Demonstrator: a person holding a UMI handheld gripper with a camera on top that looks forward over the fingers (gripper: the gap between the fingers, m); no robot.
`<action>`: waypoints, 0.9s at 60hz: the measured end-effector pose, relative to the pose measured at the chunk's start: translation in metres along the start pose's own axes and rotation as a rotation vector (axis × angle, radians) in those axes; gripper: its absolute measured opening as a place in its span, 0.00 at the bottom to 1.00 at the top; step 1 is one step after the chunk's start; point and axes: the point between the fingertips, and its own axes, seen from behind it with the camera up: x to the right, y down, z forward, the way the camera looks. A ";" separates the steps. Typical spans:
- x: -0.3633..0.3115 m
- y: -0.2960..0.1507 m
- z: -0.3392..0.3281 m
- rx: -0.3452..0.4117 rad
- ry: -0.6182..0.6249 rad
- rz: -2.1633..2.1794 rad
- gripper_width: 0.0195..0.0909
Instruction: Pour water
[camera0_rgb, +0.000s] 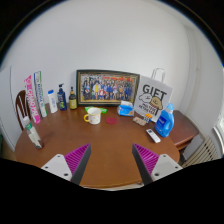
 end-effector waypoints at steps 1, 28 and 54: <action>-0.001 0.000 0.000 0.001 -0.003 -0.004 0.92; -0.226 0.050 0.003 0.004 -0.254 -0.068 0.93; -0.427 0.063 0.106 0.094 -0.428 -0.133 0.92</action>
